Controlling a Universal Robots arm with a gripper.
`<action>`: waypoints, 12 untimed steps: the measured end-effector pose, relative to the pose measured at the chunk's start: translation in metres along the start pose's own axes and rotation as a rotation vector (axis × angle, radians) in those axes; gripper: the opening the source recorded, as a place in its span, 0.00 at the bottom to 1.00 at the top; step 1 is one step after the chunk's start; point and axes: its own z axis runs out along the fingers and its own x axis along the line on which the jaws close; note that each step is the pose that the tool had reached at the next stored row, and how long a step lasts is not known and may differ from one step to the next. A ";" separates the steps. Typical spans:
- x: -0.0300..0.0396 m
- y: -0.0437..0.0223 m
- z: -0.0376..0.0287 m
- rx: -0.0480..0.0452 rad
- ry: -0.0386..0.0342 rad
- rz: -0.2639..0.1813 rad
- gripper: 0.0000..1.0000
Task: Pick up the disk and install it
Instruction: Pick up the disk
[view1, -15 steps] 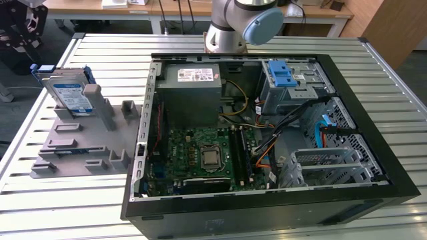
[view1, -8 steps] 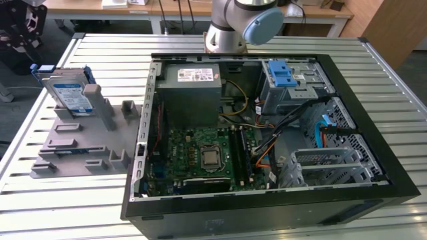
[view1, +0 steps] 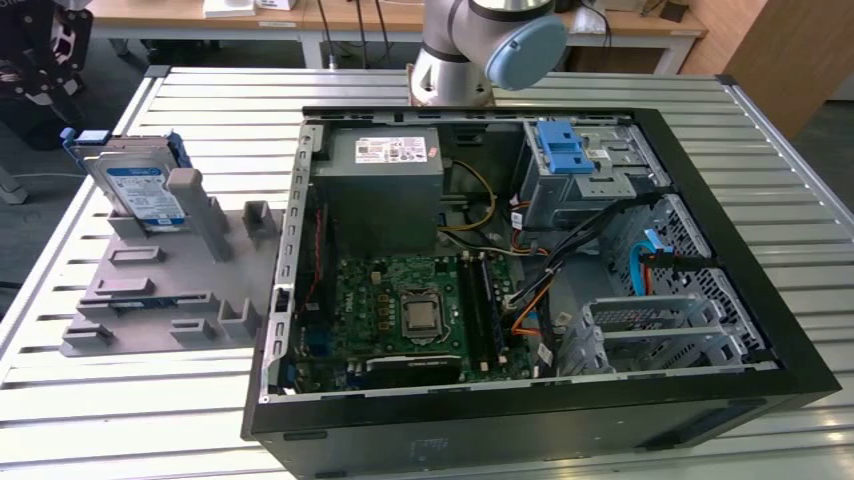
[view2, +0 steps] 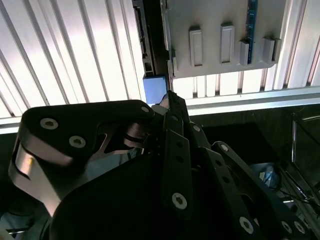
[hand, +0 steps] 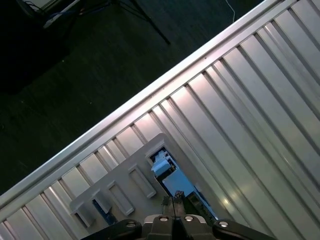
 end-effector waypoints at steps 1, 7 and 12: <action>0.0000 0.0000 0.0000 -0.0001 0.0002 -0.007 0.11; 0.0000 0.0000 0.0001 -0.0003 0.0010 -0.043 0.11; 0.0000 -0.0001 0.0003 -0.0001 0.0017 -0.084 0.11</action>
